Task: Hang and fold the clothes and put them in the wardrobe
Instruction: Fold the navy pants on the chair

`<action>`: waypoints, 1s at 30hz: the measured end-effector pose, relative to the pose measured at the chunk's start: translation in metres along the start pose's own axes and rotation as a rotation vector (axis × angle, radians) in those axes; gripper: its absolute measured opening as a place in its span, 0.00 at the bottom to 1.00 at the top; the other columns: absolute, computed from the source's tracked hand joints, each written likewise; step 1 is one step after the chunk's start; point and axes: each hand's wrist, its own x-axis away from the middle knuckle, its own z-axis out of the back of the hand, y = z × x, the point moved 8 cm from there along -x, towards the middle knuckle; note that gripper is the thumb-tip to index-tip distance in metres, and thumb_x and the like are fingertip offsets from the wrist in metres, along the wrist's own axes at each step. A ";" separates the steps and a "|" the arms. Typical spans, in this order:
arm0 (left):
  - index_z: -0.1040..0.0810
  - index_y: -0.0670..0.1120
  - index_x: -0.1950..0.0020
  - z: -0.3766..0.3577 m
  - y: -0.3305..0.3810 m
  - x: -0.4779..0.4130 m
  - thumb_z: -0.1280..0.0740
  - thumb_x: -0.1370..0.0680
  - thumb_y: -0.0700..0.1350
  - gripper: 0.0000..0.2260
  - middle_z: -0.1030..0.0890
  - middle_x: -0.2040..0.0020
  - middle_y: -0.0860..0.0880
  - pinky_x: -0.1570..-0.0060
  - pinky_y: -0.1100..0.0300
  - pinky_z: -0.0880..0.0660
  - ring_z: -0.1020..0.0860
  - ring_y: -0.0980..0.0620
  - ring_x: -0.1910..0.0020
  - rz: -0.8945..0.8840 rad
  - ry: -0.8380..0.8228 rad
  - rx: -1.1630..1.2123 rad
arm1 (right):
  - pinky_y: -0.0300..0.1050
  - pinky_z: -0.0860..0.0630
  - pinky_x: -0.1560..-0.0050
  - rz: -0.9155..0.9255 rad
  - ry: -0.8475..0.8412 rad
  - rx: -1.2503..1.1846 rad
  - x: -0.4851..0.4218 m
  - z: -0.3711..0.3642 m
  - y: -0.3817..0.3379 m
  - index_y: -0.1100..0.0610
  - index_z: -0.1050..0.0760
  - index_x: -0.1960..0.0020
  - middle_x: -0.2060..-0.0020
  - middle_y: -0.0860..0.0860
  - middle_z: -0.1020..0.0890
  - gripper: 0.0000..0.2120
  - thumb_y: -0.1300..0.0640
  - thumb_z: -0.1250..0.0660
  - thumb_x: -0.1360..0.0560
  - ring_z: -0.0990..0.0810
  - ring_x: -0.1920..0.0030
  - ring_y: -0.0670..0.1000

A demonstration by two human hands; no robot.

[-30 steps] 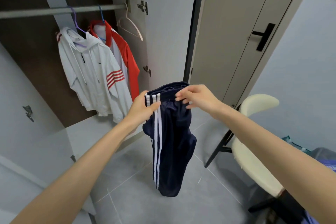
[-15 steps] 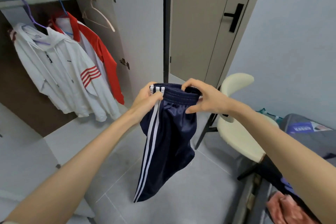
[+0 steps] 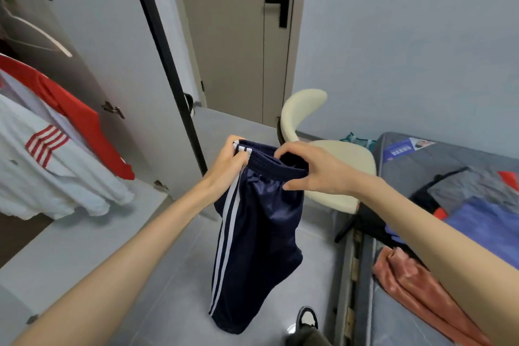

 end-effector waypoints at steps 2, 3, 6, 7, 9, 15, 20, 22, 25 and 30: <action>0.31 0.46 0.49 -0.019 0.000 -0.018 0.41 0.25 0.36 0.07 0.28 0.54 0.51 0.57 0.70 0.30 0.29 0.58 0.56 0.012 -0.001 -0.020 | 0.37 0.31 0.43 0.027 0.042 -0.002 0.007 0.014 0.018 0.49 0.31 0.38 0.43 0.44 0.26 0.25 0.63 0.28 0.31 0.28 0.42 0.45; 0.31 0.45 0.48 -0.030 0.001 -0.027 0.41 0.24 0.36 0.07 0.28 0.53 0.50 0.56 0.70 0.29 0.28 0.57 0.55 0.023 -0.012 -0.023 | 0.37 0.31 0.43 0.029 0.052 0.008 0.010 0.020 0.029 0.47 0.32 0.38 0.41 0.44 0.27 0.26 0.64 0.29 0.31 0.28 0.42 0.45; 0.31 0.43 0.45 -0.069 0.006 -0.060 0.41 0.25 0.36 0.10 0.27 0.50 0.48 0.49 0.58 0.28 0.27 0.54 0.51 0.062 -0.069 -0.006 | 0.39 0.30 0.47 -0.018 0.085 0.068 0.017 0.044 0.073 0.44 0.33 0.40 0.42 0.43 0.29 0.25 0.65 0.32 0.29 0.28 0.45 0.46; 0.31 0.44 0.45 -0.082 0.010 -0.071 0.42 0.25 0.35 0.10 0.27 0.50 0.48 0.49 0.57 0.28 0.27 0.54 0.51 0.066 -0.082 -0.001 | 0.39 0.30 0.46 -0.045 0.094 0.094 0.019 0.054 0.089 0.44 0.33 0.40 0.42 0.42 0.30 0.23 0.64 0.32 0.29 0.28 0.45 0.46; 0.31 0.47 0.48 -0.107 0.019 -0.095 0.43 0.25 0.34 0.10 0.28 0.51 0.50 0.54 0.61 0.29 0.28 0.56 0.53 0.060 -0.101 0.004 | 0.37 0.32 0.45 -0.090 0.099 0.156 0.024 0.075 0.118 0.46 0.30 0.40 0.42 0.42 0.30 0.19 0.60 0.31 0.27 0.28 0.44 0.46; 0.31 0.47 0.48 -0.173 0.024 -0.159 0.44 0.25 0.34 0.11 0.28 0.51 0.49 0.52 0.59 0.31 0.29 0.53 0.52 0.063 -0.159 -0.012 | 0.51 0.26 0.50 -0.288 0.097 0.453 0.046 0.138 0.187 0.49 0.25 0.43 0.44 0.49 0.25 0.15 0.42 0.34 0.25 0.23 0.50 0.52; 0.31 0.51 0.51 -0.223 0.028 -0.209 0.42 0.24 0.36 0.10 0.28 0.58 0.54 0.68 0.74 0.34 0.30 0.67 0.67 -0.024 -0.202 -0.083 | 0.44 0.31 0.62 -0.389 0.200 0.658 0.066 0.184 0.225 0.50 0.25 0.45 0.47 0.45 0.24 0.17 0.39 0.35 0.26 0.22 0.51 0.52; 0.31 0.53 0.51 -0.239 0.034 -0.229 0.41 0.23 0.37 0.10 0.28 0.58 0.55 0.68 0.75 0.33 0.29 0.66 0.65 -0.079 -0.221 -0.128 | 0.46 0.28 0.61 -0.416 0.246 0.624 0.069 0.198 0.238 0.51 0.25 0.46 0.48 0.47 0.24 0.16 0.41 0.33 0.26 0.22 0.53 0.53; 0.33 0.53 0.47 -0.259 0.045 -0.262 0.40 0.23 0.40 0.09 0.26 0.54 0.54 0.59 0.67 0.30 0.27 0.57 0.58 -0.172 -0.298 -0.220 | 0.46 0.27 0.59 -0.454 0.330 0.499 0.066 0.223 0.261 0.55 0.25 0.48 0.54 0.47 0.25 0.15 0.45 0.30 0.27 0.23 0.57 0.53; 0.33 0.51 0.42 -0.285 0.051 -0.333 0.40 0.23 0.38 0.13 0.27 0.45 0.53 0.57 0.67 0.30 0.26 0.54 0.54 -0.309 -0.372 -0.345 | 0.46 0.32 0.58 -0.510 0.442 0.367 0.040 0.264 0.310 0.58 0.27 0.55 0.60 0.49 0.26 0.11 0.55 0.26 0.29 0.27 0.61 0.53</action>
